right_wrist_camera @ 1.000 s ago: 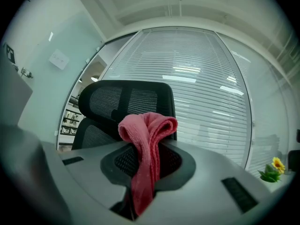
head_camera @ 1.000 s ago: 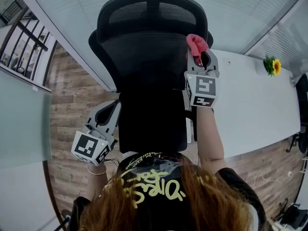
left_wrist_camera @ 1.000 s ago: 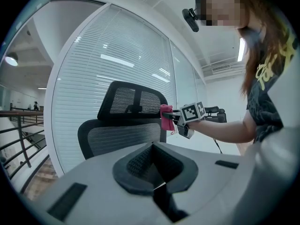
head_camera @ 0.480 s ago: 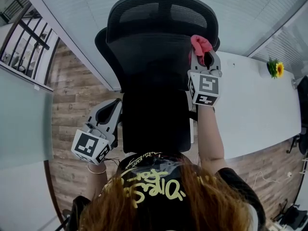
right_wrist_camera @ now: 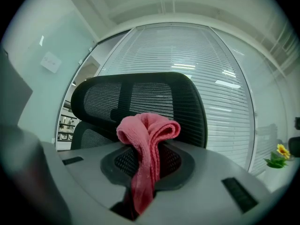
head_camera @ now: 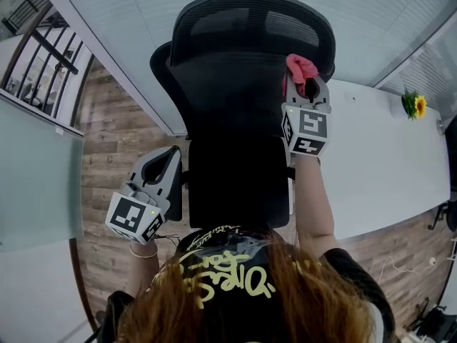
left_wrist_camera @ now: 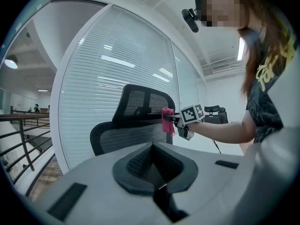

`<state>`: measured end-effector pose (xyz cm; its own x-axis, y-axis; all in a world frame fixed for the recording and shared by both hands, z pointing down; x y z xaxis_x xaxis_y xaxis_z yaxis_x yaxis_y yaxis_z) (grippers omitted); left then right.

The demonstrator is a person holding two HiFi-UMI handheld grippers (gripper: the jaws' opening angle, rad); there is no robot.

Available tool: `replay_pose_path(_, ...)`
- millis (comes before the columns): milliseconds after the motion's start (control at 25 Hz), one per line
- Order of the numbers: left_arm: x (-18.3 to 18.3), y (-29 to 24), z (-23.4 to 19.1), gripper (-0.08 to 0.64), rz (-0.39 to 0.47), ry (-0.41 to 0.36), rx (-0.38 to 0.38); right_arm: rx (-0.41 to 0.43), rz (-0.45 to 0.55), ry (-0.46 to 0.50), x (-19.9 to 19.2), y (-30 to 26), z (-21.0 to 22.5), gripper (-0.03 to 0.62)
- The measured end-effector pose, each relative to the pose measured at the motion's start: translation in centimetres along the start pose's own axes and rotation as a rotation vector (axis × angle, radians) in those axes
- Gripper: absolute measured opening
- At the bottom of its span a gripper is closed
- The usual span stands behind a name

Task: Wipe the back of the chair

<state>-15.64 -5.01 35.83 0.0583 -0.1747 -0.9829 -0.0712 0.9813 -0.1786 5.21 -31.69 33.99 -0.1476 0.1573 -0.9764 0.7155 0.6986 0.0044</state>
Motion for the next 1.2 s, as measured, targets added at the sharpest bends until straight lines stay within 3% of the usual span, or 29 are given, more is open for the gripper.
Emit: replay_pose_path(1200,-0.5,0.6,-3.8,-0.006,-0.010,0.004,0.009,0.074,0.007,-0.060,0.6,-4.9,-5.2,0.066)
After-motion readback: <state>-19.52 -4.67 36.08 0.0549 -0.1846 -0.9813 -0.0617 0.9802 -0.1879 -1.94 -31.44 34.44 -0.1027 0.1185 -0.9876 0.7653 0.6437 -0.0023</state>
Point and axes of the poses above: the fingertips, and each gripper's own axes: y backward along the fingers, z to its right, x out of its top, the point moved 5 cm from there along y, backward along the fingers, and after that the axes turned 12 degrees about x, right-handed, at the moved point
